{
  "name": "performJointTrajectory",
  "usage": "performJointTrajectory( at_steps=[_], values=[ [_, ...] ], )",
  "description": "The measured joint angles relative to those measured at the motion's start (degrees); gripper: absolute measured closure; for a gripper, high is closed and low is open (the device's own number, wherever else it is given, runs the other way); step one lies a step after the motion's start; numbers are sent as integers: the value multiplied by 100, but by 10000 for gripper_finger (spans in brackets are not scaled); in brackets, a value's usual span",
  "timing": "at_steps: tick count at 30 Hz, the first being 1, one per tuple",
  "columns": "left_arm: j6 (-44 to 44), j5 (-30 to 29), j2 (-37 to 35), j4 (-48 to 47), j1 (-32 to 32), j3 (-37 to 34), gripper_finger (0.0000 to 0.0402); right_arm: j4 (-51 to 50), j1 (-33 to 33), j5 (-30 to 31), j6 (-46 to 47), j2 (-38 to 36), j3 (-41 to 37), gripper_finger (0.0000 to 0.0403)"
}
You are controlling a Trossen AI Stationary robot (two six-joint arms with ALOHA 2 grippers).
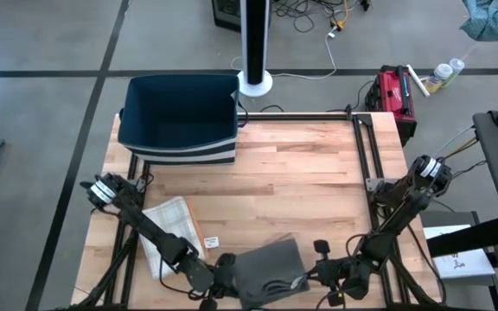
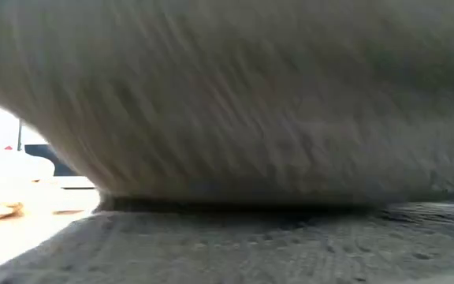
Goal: Fold towel
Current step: Fold the gray kitchen towel
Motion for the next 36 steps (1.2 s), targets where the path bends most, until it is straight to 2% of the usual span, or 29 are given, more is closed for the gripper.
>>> performJointTrajectory(
  at_steps=[4, 11, 14, 18, 21, 24, 29, 33, 36],
  values=[
    [-176, 122, 195, 76, -36, 1, 365, -26, 6, -10, 99, 0, -7, 375],
    [-38, -22, 180, 86, -21, 7, 326, -58, 13, -38, 669, 22, -7, 303],
    [168, -368, 109, 102, -14, 9, 311, -41, 14, -119, 802, 22, -7, 274],
    [319, -1130, 76, 96, 83, 12, 299, 5, 14, -121, 813, 22, -7, 242],
    [250, -1175, 111, -176, 234, 13, 297, 4, 14, -121, 834, 22, -7, 224],
    [-17, -1236, 127, -847, 468, 11, 303, -49, 14, -165, 844, 17, 13, 211],
    [-114, -1295, 55, -1678, 1032, 11, 322, -546, 36, -155, 638, -20, 344, 194],
    [184, -1480, -6, -1944, 1527, 11, 326, -1271, 25, 136, 551, -19, 651, 183],
    [514, -1514, -82, -1871, 1802, 11, 326, -1400, -14, 634, 548, 10, 725, 178]
  ],
)
